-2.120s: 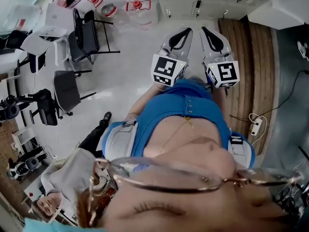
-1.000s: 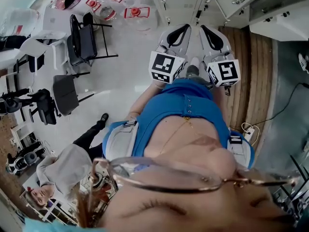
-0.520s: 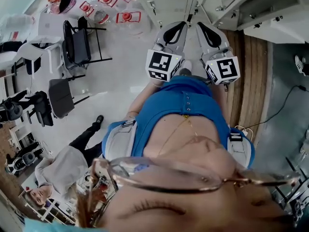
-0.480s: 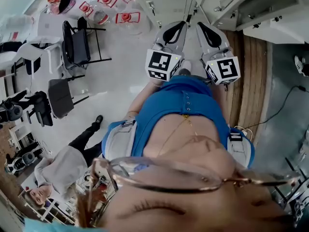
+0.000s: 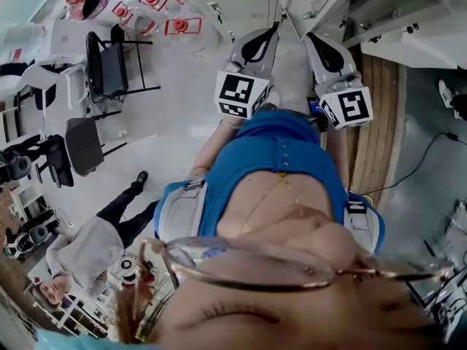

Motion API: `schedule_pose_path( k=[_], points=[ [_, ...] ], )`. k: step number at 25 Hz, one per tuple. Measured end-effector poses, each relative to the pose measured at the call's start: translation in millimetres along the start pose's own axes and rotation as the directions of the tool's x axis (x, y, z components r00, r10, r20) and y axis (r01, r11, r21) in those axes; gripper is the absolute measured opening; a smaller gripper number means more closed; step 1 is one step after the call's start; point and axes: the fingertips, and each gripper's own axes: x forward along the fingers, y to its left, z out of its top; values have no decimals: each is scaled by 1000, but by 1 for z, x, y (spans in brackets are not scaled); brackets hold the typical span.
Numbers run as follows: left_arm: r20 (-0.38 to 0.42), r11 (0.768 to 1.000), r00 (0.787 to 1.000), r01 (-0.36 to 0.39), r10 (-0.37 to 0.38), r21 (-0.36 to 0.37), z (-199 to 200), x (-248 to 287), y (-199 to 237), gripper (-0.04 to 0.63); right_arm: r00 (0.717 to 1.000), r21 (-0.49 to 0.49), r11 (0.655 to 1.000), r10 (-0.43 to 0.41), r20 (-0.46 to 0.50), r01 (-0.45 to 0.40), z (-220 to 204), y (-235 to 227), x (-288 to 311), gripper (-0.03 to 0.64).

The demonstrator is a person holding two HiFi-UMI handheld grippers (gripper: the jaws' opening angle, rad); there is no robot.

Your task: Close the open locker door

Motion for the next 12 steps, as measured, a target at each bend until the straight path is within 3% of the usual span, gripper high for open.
schedule_pose_path(
  k=[5,12],
  points=[
    [2,1000,1000,11,-11,9,0,6,-1,0,997,-26,998,65,43,-64,9,-17,-12,3],
    [-8,1000,1000,26,-26,4,5,4,9,0,996,-74,996,53,73,-47,25,-42,-16,28]
  ],
)
